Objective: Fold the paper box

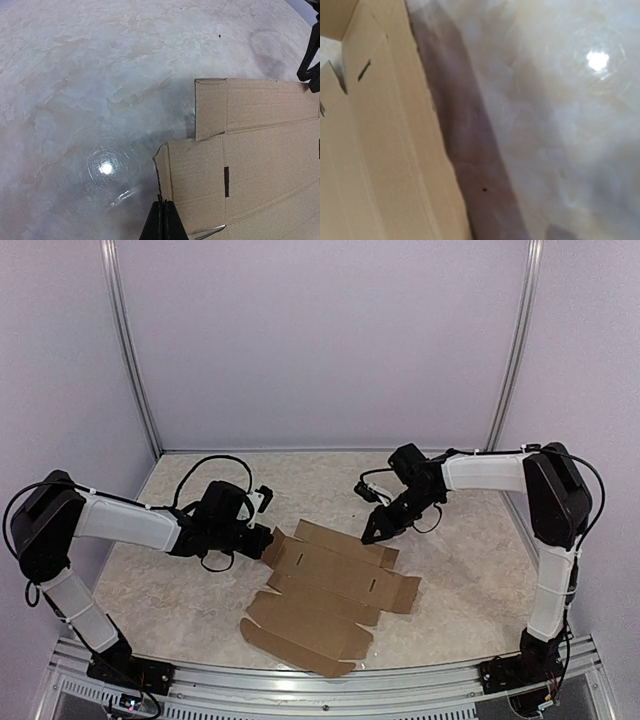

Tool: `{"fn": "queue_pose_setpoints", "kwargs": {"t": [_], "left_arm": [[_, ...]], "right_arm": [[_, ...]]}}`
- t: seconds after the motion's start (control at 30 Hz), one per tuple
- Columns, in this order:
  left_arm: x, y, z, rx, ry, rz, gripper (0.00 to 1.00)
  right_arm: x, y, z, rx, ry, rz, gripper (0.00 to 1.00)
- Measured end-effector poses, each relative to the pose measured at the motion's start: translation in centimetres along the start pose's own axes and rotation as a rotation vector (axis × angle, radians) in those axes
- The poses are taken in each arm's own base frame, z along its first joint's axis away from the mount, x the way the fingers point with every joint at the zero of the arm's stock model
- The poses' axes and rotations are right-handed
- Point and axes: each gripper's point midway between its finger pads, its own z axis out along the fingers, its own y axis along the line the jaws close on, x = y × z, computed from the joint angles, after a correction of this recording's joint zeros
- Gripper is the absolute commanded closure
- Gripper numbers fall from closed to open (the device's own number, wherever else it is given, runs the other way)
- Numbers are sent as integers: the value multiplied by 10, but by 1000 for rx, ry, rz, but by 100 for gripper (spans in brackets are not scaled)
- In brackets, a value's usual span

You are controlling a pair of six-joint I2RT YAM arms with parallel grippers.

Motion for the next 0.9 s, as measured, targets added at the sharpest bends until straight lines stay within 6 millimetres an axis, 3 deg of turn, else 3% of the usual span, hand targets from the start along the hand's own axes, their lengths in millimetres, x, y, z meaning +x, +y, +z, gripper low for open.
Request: {"fn": "queue_pose_setpoints", "kwargs": {"t": [0.9], "left_arm": [[-1, -1, 0, 3, -6, 1, 100]], "right_arm": [[4, -1, 10, -32, 45, -6, 81]]}}
